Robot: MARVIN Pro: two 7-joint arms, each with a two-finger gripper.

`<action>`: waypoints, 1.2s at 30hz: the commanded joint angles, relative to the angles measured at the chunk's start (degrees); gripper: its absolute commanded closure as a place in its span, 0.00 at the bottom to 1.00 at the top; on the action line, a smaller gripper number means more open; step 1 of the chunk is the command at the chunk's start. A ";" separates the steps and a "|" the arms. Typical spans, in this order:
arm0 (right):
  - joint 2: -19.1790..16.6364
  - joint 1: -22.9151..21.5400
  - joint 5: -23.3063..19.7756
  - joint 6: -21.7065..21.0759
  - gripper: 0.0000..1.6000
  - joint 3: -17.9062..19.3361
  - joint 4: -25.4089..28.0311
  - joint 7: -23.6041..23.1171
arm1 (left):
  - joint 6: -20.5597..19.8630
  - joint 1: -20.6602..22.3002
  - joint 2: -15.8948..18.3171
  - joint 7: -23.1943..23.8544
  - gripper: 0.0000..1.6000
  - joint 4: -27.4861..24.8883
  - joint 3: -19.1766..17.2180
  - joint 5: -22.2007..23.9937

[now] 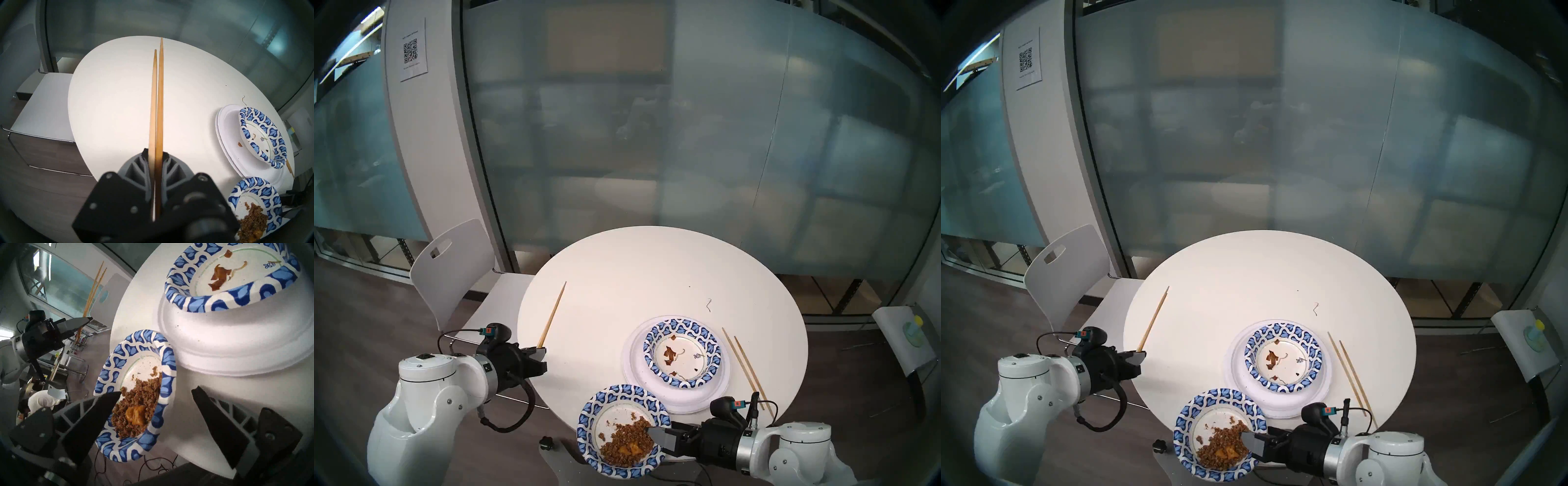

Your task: Stack the plates into one stack

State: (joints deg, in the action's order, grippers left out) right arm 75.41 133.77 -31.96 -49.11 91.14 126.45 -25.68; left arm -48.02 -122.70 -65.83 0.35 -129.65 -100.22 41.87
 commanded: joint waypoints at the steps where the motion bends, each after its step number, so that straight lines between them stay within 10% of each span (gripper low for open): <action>1: -0.50 -1.18 -0.01 -0.48 0.00 -0.70 0.43 -0.46 | 0.07 -0.11 -0.30 -0.24 1.00 -0.82 -0.26 0.05; 36: -0.36 -4.57 1.33 -2.97 0.08 -3.27 -0.34 0.35 | 0.13 -1.09 -0.19 0.73 1.00 -1.06 -1.86 0.70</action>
State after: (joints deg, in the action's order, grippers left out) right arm 74.77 129.86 -30.67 -51.97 88.27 125.36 -25.51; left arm -48.02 -123.37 -66.24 0.85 -129.56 -101.56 42.57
